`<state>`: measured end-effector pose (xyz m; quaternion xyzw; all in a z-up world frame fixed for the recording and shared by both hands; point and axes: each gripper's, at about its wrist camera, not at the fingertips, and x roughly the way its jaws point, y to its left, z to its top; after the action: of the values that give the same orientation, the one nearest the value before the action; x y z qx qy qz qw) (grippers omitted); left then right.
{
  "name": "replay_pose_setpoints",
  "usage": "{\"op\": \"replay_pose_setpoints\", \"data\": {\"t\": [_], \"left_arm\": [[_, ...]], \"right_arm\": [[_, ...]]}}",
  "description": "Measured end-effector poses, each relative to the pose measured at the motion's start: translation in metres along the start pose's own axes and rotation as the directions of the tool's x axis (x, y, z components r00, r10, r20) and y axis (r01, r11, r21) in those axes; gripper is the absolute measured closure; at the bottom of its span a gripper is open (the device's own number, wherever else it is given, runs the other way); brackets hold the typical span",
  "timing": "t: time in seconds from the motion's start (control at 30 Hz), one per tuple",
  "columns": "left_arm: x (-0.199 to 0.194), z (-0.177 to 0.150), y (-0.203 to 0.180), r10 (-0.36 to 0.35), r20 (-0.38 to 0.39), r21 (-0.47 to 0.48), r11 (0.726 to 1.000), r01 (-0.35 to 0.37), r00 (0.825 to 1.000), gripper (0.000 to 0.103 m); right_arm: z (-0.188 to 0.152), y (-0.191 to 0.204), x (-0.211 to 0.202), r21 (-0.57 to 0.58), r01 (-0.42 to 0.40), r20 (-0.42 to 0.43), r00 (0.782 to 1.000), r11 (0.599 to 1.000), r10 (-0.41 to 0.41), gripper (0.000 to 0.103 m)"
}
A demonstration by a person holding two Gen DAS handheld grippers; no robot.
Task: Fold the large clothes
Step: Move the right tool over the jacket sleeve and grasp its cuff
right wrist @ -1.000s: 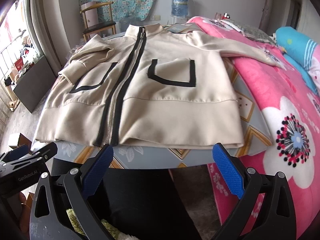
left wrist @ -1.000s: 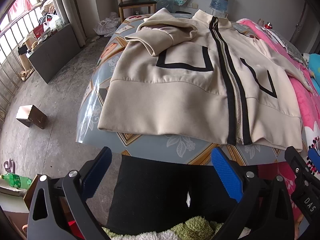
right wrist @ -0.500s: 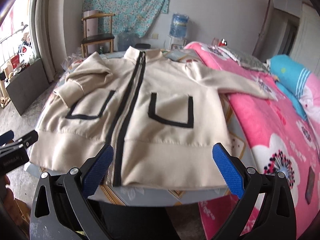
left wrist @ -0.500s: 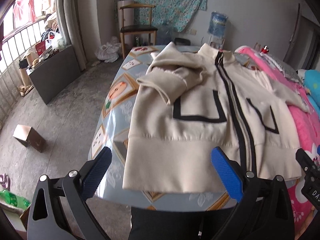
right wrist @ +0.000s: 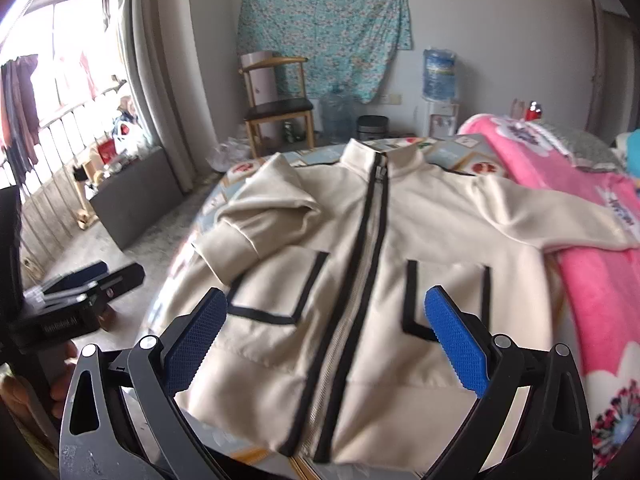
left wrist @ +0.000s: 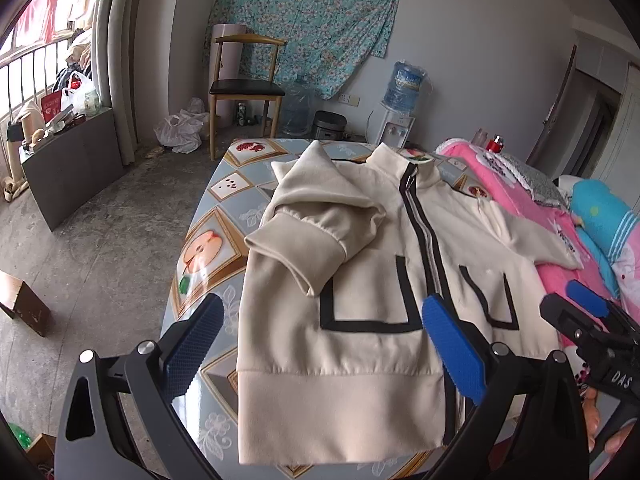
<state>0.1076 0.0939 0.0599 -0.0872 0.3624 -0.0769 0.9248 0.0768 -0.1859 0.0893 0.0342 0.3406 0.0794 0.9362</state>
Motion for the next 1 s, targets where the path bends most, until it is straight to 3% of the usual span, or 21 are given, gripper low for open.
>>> {"op": "replay_pose_setpoints", "data": {"t": [0.2, 0.37, 0.43, 0.57, 0.7, 0.9, 1.0], "left_arm": [[0.017, 0.013, 0.01, -0.057, 0.004, -0.036, 0.998, 0.057, 0.998, 0.005], [0.036, 0.014, 0.012, -0.038, -0.02, -0.014, 0.999, 0.038, 0.999, 0.005], [0.046, 0.009, 0.011, 0.012, -0.038, 0.009, 1.0, -0.011, 0.999, 0.005], [0.07, -0.005, 0.013, 0.147, -0.092, 0.073, 0.987, -0.141, 0.985, 0.005], [0.094, -0.02, 0.022, 0.237, -0.163, 0.092, 0.97, -0.225, 0.958, 0.005], [0.114, -0.026, 0.033, 0.285, -0.204, 0.099, 0.958, -0.269, 0.937, 0.005], [0.123, -0.027, 0.037, 0.294, -0.224, 0.099, 0.955, -0.278, 0.929, 0.005]], "right_arm": [[0.025, -0.002, 0.04, 0.083, -0.14, -0.034, 0.989, 0.987, 0.144, 0.007], [0.032, -0.004, 0.069, 0.161, -0.248, -0.108, 0.958, 0.955, 0.267, 0.007], [0.033, -0.006, 0.083, 0.201, -0.28, -0.141, 0.94, 0.939, 0.31, 0.007], [0.029, -0.005, 0.108, 0.288, -0.364, -0.203, 0.881, 0.886, 0.428, 0.008], [0.027, 0.009, 0.135, 0.359, -0.446, -0.268, 0.792, 0.82, 0.548, 0.016], [0.03, 0.022, 0.171, 0.473, -0.475, -0.307, 0.701, 0.742, 0.644, 0.027], [0.029, 0.025, 0.191, 0.529, -0.444, -0.332, 0.677, 0.724, 0.657, 0.039]]}}
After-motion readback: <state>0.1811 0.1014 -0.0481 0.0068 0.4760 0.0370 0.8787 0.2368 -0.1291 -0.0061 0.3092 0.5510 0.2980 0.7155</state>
